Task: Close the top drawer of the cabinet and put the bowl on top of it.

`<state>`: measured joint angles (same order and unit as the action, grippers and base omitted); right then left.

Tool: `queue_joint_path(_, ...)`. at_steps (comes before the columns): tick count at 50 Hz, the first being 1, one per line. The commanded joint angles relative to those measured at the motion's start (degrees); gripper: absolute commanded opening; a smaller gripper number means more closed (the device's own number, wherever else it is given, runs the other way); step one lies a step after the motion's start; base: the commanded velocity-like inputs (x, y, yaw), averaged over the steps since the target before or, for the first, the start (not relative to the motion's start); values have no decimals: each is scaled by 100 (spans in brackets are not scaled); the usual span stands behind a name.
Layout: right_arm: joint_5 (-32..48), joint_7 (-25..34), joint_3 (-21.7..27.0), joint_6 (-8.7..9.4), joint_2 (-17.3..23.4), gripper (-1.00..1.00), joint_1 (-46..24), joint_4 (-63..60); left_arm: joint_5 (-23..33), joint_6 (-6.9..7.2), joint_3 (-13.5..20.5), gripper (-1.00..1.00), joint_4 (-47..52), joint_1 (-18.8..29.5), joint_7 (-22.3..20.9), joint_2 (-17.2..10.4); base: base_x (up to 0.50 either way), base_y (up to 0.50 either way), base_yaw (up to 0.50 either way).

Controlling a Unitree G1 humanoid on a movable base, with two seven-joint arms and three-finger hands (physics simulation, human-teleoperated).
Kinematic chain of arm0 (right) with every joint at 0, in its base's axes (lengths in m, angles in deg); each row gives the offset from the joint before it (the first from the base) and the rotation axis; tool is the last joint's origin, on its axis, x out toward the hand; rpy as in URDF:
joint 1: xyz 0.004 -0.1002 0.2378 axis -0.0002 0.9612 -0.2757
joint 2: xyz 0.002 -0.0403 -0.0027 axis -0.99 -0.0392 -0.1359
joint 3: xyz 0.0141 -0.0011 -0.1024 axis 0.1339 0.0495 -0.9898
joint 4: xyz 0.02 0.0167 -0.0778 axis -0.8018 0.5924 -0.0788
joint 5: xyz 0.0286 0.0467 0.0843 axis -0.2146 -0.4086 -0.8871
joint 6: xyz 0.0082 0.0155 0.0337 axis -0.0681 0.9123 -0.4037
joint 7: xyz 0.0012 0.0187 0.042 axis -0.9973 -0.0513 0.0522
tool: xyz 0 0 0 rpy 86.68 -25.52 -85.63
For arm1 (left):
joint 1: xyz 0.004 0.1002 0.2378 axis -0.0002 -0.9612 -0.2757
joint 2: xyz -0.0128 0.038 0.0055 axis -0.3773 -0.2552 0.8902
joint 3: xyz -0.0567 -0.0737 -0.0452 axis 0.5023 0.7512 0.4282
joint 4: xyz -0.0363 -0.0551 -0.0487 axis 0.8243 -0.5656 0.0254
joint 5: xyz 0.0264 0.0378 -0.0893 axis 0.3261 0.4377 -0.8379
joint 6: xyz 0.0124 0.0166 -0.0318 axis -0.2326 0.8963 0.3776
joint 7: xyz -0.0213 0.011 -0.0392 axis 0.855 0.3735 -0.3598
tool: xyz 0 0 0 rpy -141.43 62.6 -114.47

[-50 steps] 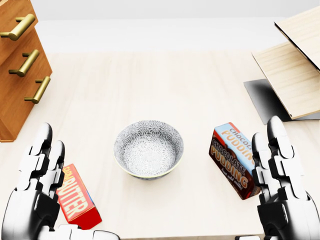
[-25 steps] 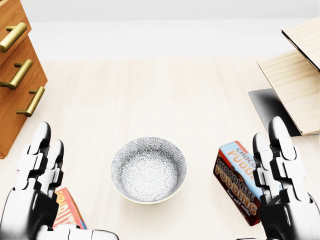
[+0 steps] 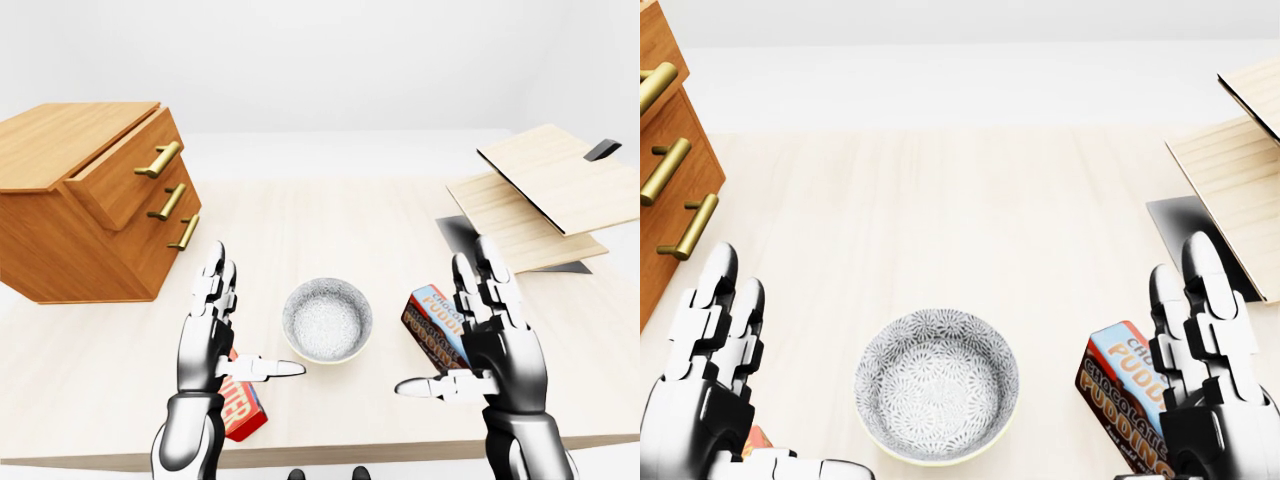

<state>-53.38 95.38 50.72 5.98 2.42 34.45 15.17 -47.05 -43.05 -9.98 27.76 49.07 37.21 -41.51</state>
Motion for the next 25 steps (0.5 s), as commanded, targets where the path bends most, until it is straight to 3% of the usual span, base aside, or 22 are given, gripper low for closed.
queue_joint_path(1,-89,21,98,-11,-30,100,-50,27,-5,0,23,100,2,-1,-18,11,0,0,0)
queue_joint_path(25,235,-217,125,-11,-97,100,-79,153,7,0,20,100,-24,41,-2,14,0,0,0)
